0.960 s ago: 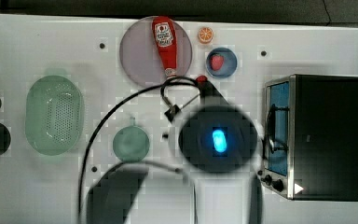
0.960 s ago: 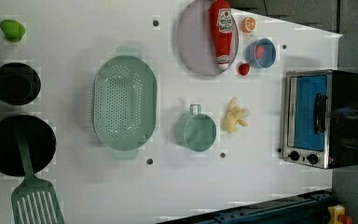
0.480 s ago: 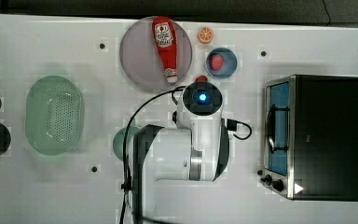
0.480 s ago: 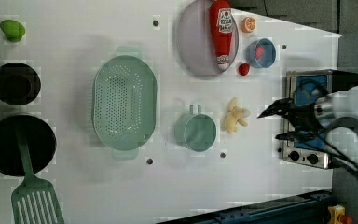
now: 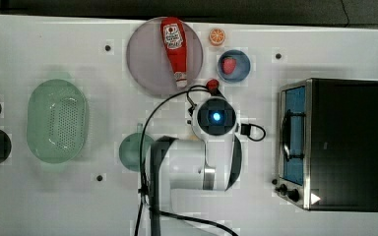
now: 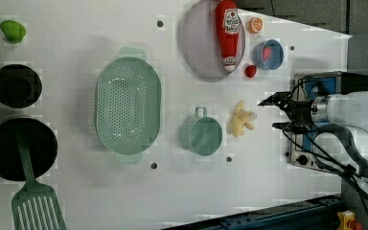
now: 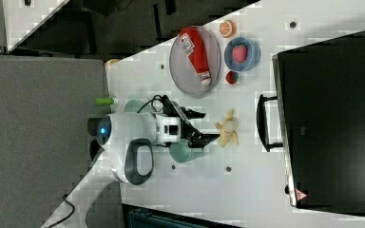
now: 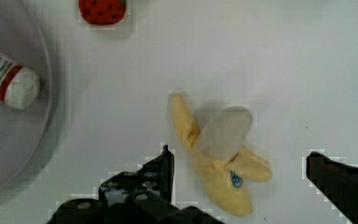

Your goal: Pick banana from table and place on oven.

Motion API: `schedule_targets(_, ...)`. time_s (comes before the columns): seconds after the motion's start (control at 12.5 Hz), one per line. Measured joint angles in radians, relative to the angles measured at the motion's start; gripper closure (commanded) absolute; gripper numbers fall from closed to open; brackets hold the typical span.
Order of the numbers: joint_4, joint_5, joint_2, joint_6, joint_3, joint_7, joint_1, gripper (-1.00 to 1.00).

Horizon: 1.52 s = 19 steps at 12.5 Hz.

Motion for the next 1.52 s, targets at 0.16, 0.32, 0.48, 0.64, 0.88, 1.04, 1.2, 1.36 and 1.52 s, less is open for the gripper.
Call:
schedule_targets(0.16,-0.047,0.008,0.006,0.054,0.0,0.0,-0.004,-1.0)
schedule_targets(0.32,-0.072,0.025,0.038,0.091,0.013,0.0,-0.002,-1.0)
schedule_targets(0.48,-0.072,0.03,0.102,0.161,0.013,0.0,0.009,-1.0)
schedule_targets(0.64,-0.078,0.018,0.154,0.206,0.021,0.0,0.016,-0.92)
schedule_targets(0.88,-0.098,0.031,0.198,0.24,0.016,0.0,0.03,-0.17)
schedule_targets(1.04,-0.1,0.016,0.189,0.245,0.022,0.0,0.018,0.29)
schedule_targets(1.2,-0.088,0.021,0.187,0.238,0.034,0.0,0.009,0.62)
schedule_targets(1.36,-0.088,0.022,0.184,0.25,0.037,0.0,0.007,0.62)
schedule_targets(1.52,-0.111,0.012,0.167,0.245,0.032,0.0,0.004,0.62)
